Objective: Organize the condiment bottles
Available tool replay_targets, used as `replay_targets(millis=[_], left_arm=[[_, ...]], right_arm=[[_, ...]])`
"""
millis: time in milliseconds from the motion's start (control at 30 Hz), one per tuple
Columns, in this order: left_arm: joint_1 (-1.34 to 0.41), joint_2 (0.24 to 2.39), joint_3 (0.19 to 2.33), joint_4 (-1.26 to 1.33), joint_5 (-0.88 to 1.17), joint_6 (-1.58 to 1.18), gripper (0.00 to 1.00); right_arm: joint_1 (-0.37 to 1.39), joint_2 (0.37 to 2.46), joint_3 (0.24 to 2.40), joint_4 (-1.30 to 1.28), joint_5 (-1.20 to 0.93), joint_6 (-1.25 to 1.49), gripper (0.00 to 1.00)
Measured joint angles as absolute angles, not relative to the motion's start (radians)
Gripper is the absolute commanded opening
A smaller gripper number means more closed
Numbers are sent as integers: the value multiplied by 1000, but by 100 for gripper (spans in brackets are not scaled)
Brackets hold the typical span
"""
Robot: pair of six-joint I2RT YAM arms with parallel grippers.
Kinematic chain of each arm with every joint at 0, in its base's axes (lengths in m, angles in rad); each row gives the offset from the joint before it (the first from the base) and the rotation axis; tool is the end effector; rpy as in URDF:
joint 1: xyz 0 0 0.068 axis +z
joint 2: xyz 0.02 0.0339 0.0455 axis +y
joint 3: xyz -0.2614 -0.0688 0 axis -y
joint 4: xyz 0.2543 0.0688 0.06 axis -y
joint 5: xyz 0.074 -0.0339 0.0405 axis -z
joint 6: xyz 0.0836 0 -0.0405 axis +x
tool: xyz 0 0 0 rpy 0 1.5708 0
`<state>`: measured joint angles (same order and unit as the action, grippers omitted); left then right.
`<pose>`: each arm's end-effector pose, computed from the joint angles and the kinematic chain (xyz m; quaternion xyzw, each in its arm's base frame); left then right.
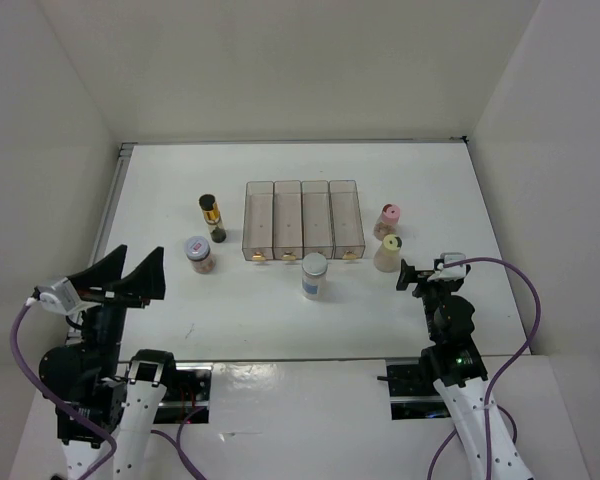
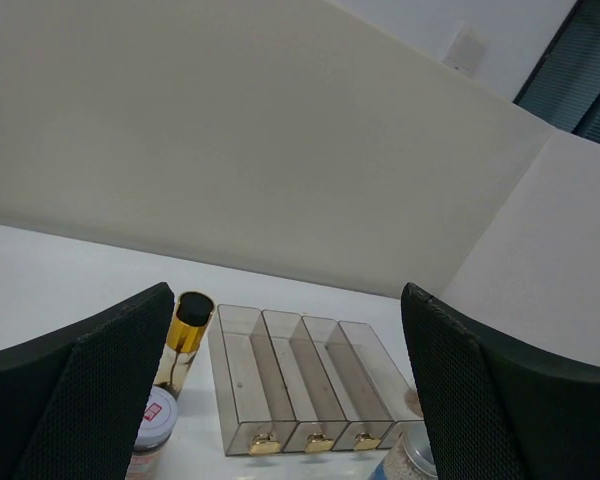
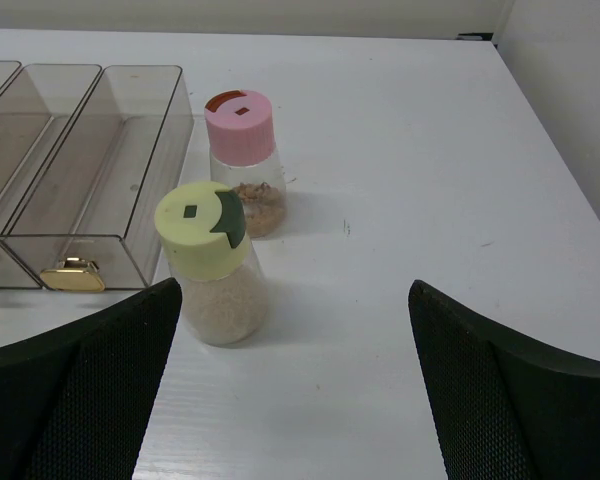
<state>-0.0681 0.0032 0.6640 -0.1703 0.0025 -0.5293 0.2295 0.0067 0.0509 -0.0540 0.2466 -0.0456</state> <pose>0.0614 -0.0044 0.3920 -0.1165 0.5009 -0.2530 0.8195 0.1654 0.0177 0.1849 -0.0110 0.7104 -0.0229 0.7034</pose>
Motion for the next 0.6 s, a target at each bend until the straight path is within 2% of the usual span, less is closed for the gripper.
replay_targets(millis=[367,600], left_arm=[[-68,3,759,-253,-90,-532,100],[-68,3,735,-253,-126,-584,100]], right_arm=[[229,7,51,-54,246,-46,98],[229,7,51,-54,249,-43,98]])
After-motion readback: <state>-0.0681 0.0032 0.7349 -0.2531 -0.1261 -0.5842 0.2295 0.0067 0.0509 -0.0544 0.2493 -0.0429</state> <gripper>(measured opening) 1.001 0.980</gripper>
